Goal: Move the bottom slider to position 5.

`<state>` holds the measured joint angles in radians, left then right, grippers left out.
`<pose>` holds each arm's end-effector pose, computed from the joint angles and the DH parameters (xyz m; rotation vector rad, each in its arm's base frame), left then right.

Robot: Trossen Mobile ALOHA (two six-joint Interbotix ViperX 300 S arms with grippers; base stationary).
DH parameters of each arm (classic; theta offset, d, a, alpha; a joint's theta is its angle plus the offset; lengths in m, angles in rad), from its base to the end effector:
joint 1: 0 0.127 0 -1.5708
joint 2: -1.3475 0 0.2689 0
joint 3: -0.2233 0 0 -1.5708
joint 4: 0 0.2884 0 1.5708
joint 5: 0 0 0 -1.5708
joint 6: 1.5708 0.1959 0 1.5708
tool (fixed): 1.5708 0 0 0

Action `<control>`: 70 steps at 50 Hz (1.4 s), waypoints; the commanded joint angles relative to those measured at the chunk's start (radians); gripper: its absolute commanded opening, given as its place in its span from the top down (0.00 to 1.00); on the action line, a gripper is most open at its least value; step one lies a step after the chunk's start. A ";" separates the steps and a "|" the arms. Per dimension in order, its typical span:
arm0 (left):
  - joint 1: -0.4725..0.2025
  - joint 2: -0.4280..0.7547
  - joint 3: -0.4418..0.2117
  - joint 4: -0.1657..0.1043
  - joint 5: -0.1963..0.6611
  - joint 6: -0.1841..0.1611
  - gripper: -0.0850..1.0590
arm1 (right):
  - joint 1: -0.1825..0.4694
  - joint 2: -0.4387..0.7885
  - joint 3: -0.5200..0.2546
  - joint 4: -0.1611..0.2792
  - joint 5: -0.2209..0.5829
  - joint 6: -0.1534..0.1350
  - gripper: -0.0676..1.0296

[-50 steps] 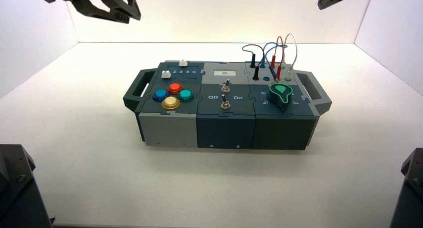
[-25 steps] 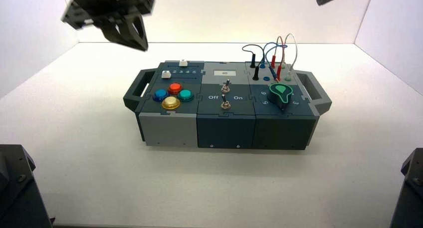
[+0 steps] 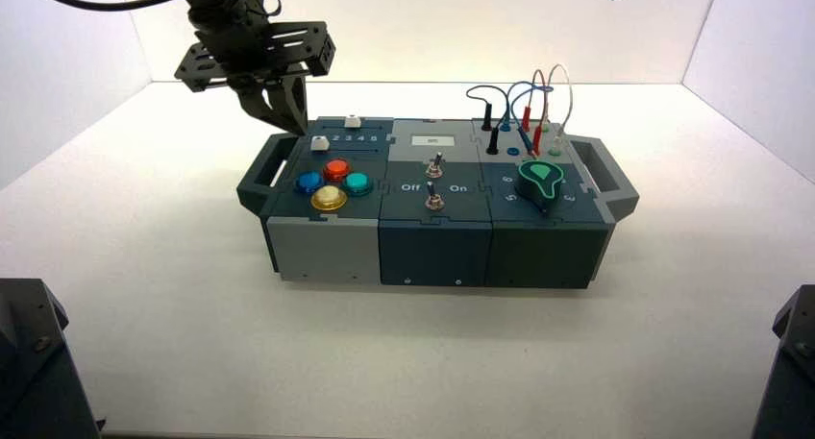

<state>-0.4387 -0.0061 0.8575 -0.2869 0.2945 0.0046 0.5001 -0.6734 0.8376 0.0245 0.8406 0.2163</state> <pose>0.2924 -0.1549 -0.0043 -0.0330 1.1780 -0.3064 0.2375 0.1338 0.1567 -0.0332 1.0313 0.3550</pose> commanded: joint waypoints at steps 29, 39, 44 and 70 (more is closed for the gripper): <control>-0.051 0.072 -0.081 -0.011 0.051 -0.008 0.95 | -0.005 -0.026 -0.032 0.006 0.005 0.014 0.96; -0.077 0.103 -0.094 -0.012 0.052 -0.017 0.95 | -0.005 -0.037 -0.029 0.006 0.011 0.014 0.96; -0.089 0.104 -0.106 -0.012 0.052 -0.018 0.95 | -0.005 -0.040 -0.025 0.006 0.011 0.014 0.96; -0.166 0.172 -0.189 -0.026 0.069 -0.035 0.95 | -0.005 -0.037 -0.032 0.006 0.011 0.015 0.96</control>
<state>-0.5814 0.1611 0.6888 -0.3053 0.3543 -0.0261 0.5016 -0.7087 0.8345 0.0276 0.8544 0.2255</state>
